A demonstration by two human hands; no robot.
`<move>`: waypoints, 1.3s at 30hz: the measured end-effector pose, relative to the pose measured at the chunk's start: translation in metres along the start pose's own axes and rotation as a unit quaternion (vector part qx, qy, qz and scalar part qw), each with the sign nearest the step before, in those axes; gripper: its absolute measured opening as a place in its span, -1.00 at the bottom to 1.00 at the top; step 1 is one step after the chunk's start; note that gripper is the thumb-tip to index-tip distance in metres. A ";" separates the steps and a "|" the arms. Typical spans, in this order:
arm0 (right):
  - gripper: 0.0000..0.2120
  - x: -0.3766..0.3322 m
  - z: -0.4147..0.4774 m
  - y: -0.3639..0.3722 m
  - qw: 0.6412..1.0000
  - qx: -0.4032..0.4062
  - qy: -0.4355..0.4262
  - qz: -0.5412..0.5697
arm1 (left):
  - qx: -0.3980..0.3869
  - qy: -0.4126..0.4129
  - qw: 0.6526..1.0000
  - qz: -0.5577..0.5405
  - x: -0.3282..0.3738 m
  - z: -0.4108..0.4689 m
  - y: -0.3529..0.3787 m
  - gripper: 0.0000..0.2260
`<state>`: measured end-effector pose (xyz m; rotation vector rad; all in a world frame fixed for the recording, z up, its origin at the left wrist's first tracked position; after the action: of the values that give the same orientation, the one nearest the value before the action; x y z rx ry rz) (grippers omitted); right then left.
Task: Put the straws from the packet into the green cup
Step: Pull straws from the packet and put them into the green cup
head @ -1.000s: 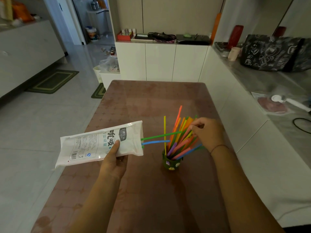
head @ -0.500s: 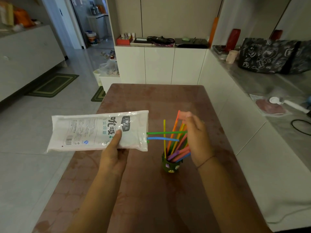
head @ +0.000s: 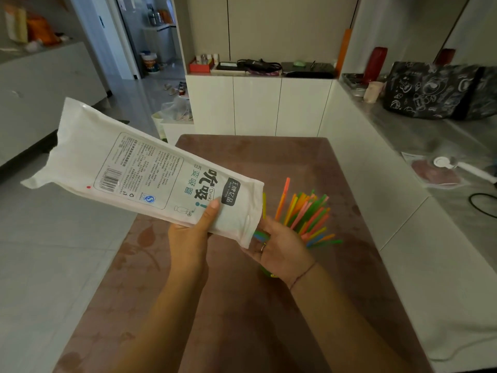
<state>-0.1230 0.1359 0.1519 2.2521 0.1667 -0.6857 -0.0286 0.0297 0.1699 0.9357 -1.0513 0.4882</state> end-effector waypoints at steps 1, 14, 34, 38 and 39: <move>-0.66 0.001 0.000 -0.001 1.000 0.003 0.014 0.002 | -0.007 0.012 1.000 0.012 0.002 0.000 0.001 -0.59; -0.76 -0.003 0.004 -0.008 0.985 0.070 -0.026 -0.158 | -0.033 0.080 0.993 0.086 0.002 -0.004 0.001 -0.67; -0.90 -0.044 -0.009 -0.026 0.970 0.053 -0.222 -0.089 | 0.106 -0.185 0.966 -0.147 -0.027 0.009 -0.028 -0.77; -0.83 -0.026 -0.006 -0.013 0.984 -0.037 -0.174 -0.020 | 0.118 -0.223 0.950 -0.181 -0.035 0.003 -0.018 -0.72; -0.74 -0.021 -0.005 -0.010 0.984 -0.046 -0.169 -0.024 | 0.115 -0.225 0.950 -0.182 -0.037 0.002 -0.015 -0.71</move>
<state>-0.1419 0.1485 0.1593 2.0155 0.0830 -1.0517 -0.0349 0.0230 0.1305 1.4611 -1.2068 0.0854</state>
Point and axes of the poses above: each hand's wrist, its own z-axis towards the middle knuckle, its own y-axis out of the palm, x = y × z, the point moved 1 cm from there along z, towards the middle knuckle, and after that the axes turned 6 degrees about y, right-handed, at the moved point
